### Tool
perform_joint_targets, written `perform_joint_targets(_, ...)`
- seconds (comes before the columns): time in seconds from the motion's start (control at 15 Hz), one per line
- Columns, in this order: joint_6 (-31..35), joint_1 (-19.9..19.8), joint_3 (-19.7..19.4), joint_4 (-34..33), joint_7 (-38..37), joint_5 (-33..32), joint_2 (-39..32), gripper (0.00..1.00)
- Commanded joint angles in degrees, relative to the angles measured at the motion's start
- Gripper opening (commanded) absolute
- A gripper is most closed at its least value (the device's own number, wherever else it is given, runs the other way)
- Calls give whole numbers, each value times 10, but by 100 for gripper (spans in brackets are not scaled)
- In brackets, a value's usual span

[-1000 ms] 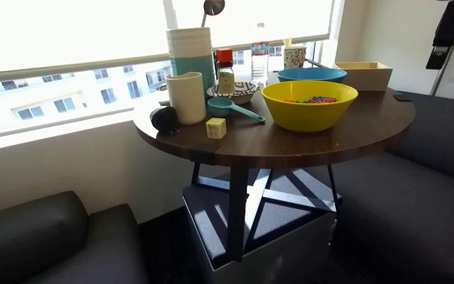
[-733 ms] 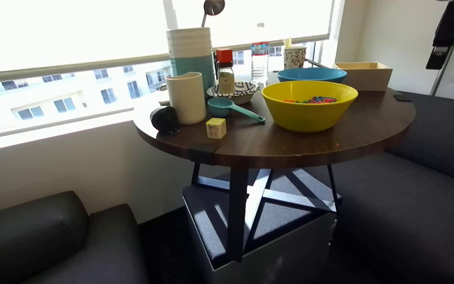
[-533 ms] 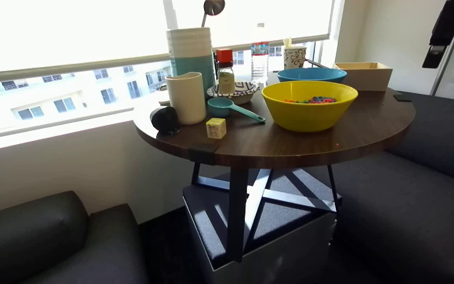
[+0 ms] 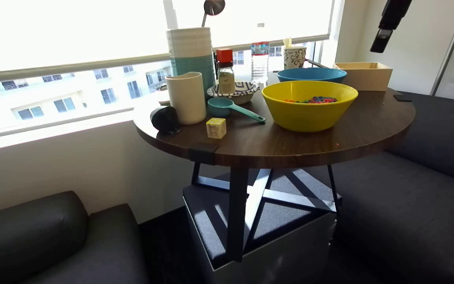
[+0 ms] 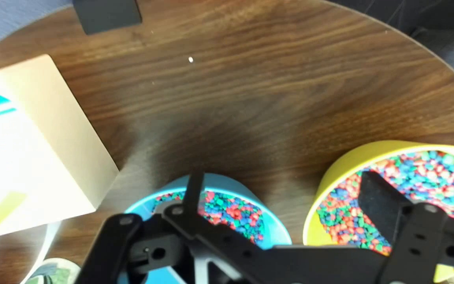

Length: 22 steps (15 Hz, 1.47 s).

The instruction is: Switch the position of the yellow and blue bowls, slide the yellow bowl to the right and pull the yellow bowl to the left

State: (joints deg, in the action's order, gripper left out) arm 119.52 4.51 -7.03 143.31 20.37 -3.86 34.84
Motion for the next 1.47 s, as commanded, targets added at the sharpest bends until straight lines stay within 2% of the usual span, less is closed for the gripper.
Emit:
perform_joint_targets(0.0,32,28,-13,-33,21,67,-59,100)
perform_joint_targets(0.27,18,39,-30,-47,45,156,-107,100)
perform_joint_targets(0.47,4,26,-25,-51,28,185,-137,100)
perform_joint_targets(0.8,-7,-11,4,-50,-68,150,-167,100)
perform_joint_targets(1.13,-28,-47,38,-50,-182,85,-173,100)
perform_joint_targets(1.4,-82,-56,49,-53,-206,38,-166,100)
